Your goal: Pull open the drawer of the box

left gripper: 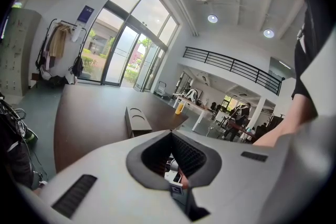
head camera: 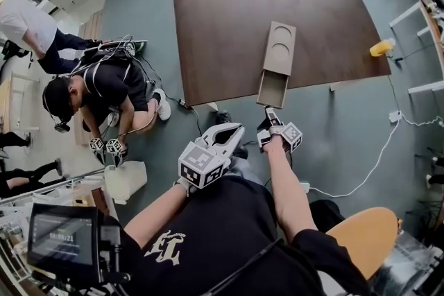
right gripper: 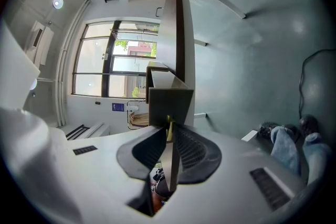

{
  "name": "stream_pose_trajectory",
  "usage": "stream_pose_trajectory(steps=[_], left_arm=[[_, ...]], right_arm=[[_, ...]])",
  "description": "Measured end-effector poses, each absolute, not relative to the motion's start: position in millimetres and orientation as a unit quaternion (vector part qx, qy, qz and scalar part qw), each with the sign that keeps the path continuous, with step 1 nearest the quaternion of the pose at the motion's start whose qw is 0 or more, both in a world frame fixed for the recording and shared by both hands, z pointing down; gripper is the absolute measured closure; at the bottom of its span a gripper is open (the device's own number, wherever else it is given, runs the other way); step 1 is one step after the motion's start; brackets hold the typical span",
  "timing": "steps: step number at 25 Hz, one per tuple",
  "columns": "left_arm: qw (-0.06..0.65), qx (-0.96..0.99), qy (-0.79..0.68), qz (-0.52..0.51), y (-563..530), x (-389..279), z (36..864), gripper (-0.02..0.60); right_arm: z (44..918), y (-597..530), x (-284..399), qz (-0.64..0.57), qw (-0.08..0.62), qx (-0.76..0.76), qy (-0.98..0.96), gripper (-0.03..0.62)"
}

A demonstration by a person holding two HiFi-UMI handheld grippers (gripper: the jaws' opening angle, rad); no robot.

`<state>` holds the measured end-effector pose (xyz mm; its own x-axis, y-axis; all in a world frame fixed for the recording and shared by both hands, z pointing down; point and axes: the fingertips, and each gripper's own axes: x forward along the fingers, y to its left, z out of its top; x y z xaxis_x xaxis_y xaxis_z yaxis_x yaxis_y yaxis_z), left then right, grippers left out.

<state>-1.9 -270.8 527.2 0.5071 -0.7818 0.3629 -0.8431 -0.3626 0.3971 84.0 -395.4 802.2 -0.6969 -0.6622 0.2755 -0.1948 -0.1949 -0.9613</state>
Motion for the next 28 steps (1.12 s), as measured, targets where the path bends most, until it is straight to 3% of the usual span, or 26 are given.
stream_pose_trajectory(steps=[5, 14, 17, 21, 28], left_arm=[[0.266, 0.822, -0.502, 0.048, -259.7, -2.4, 518.7, 0.575], [0.252, 0.819, -0.514, 0.034, -235.4, -9.7, 512.9, 0.575], [0.250, 0.819, -0.516, 0.033, -228.9, -12.4, 512.4, 0.575], [0.248, 0.817, -0.520, 0.030, -204.7, -11.9, 507.2, 0.575], [0.251, 0.812, -0.526, 0.019, -196.8, -17.7, 504.9, 0.575]], right_arm=[[797.0, -386.6, 89.4, -0.688, 0.149, -0.346, 0.620, 0.543], [736.1, -360.2, 112.3, -0.606, 0.119, -0.340, 0.709, 0.543], [688.7, -355.0, 111.0, -0.553, 0.124, -0.332, 0.754, 0.602], [626.5, -323.2, 112.0, -0.498, 0.139, -0.324, 0.793, 0.606], [553.1, -284.4, 86.2, -0.327, 0.046, -0.294, 0.897, 0.606]])
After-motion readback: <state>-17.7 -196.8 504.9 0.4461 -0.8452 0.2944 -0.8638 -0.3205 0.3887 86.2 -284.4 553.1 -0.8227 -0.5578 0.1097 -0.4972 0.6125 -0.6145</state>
